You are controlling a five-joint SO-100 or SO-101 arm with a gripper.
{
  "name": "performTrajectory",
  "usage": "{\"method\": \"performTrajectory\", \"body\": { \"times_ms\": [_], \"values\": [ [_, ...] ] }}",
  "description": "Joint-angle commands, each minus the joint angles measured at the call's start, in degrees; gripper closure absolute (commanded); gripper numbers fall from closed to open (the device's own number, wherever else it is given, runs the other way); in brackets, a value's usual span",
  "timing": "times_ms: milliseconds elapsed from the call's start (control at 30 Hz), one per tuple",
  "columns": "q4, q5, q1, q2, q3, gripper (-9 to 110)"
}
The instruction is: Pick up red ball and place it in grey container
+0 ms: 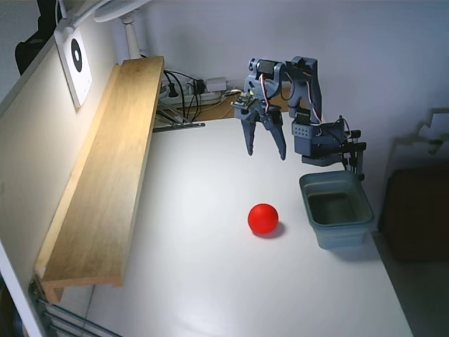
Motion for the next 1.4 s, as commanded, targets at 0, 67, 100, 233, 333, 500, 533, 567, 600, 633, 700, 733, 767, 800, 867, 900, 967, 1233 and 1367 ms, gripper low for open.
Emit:
{"method": "performTrajectory", "body": {
  "times_ms": [0,67,100,233,333,500,533,567,600,633,700,733,767,800,867,900,967,1233,1367],
  "values": [
    [0.29,0.18,-0.75,0.04,-3.79,63],
    [0.38,0.18,-0.75,-0.73,-4.65,63],
    [0.46,0.18,-0.75,-1.36,-5.37,63],
    [0.77,0.18,-0.75,-3.20,-7.51,63],
    [1.15,0.18,-0.75,-5.11,-9.81,63],
    [2.08,0.18,-0.75,-8.62,-14.25,63],
    [2.25,0.18,-0.75,-9.16,-14.96,63],
    [2.52,0.18,-0.75,-9.97,-16.04,63],
    [2.71,0.18,-0.75,-10.52,-16.78,63],
    [3.01,0.18,-0.75,-11.37,-17.92,63],
    [3.63,0.18,-0.75,-13.03,-20.21,63],
    [3.62,0.18,-0.75,-13.15,-20.31,63],
    [3.13,0.18,-0.75,-12.70,-19.37,63],
    [2.08,0.18,-0.75,-11.86,-17.49,63],
    [-0.38,0.18,-0.75,-10.42,-13.58,63],
    [-1.94,0.18,-0.75,-9.61,-11.22,63],
    [-4.47,0.18,-0.75,-8.31,-7.38,63],
    [-14.47,0.18,-0.75,-4.15,6.77,63],
    [-18.89,0.18,-0.75,-2.85,12.50,63]
  ]
}}
